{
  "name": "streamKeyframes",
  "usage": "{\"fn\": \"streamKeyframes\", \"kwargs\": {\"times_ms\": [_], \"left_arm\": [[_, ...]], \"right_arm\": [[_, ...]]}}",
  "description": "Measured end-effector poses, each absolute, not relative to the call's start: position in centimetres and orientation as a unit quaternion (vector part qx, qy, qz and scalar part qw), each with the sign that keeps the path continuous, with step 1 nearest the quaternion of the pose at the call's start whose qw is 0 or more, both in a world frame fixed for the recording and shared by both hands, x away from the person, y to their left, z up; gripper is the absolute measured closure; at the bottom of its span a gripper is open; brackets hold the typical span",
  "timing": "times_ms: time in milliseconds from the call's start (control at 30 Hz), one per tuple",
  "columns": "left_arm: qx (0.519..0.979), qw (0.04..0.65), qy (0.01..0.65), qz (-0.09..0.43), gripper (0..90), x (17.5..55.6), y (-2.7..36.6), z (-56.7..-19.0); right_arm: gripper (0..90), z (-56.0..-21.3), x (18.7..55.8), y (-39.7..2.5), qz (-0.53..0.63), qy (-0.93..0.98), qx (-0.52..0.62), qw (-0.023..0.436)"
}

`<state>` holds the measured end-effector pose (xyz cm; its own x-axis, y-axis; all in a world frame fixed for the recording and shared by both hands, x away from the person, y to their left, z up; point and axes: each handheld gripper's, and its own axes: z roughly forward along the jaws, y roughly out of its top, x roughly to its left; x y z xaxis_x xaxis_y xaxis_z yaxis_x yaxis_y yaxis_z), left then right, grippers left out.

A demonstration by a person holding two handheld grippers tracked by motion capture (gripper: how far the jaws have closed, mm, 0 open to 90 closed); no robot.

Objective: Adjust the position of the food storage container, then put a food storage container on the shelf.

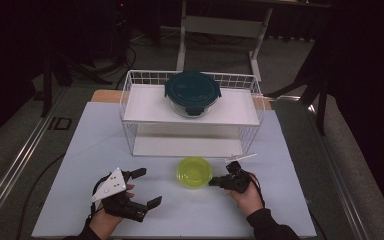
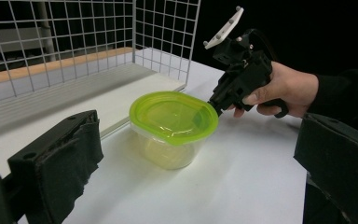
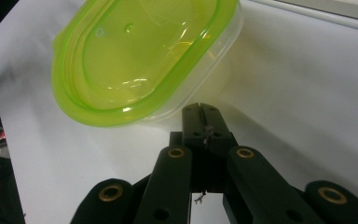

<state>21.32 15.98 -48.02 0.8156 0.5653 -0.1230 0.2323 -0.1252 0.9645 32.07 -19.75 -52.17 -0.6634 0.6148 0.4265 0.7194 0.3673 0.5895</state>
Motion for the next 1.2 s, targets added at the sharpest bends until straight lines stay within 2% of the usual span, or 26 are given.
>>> {"fn": "streamKeyframes", "kwargs": {"times_ms": [400, 600, 767, 867, 967, 1067, 1200], "left_arm": [[0.736, 0.605, 0.273, 0.135, 0.4, 21.3, 16.1, -48.0], [0.737, 0.602, 0.275, 0.138, 0.4, 21.4, 16.1, -48.0], [0.740, 0.594, 0.280, 0.142, 0.5, 21.7, 16.1, -47.9], [0.742, 0.592, 0.284, 0.136, 0.5, 21.9, 16.1, -47.8], [0.744, 0.589, 0.289, 0.127, 0.4, 22.1, 16.0, -47.4], [0.750, 0.585, 0.291, 0.103, 0.4, 22.5, 15.7, -46.7], [0.752, 0.586, 0.291, 0.088, 0.5, 23.4, 15.1, -45.6]], "right_arm": [[90.0, -52.0, 32.2, -18.4, -0.397, -0.827, -0.393, 0.069], [89.6, -51.7, 32.1, -19.3, -0.392, -0.825, -0.403, 0.052], [83.7, -50.7, 31.8, -20.5, -0.406, -0.818, -0.405, 0.037], [78.0, -49.9, 31.4, -21.1, -0.414, -0.815, -0.404, 0.025], [68.3, -49.2, 30.8, -21.6, -0.425, -0.810, -0.404, 0.013], [49.7, -48.2, 30.0, -21.8, -0.443, -0.803, -0.398, -0.002], [33.6, -46.8, 29.2, -21.9, -0.465, -0.793, -0.394, -0.023]]}}
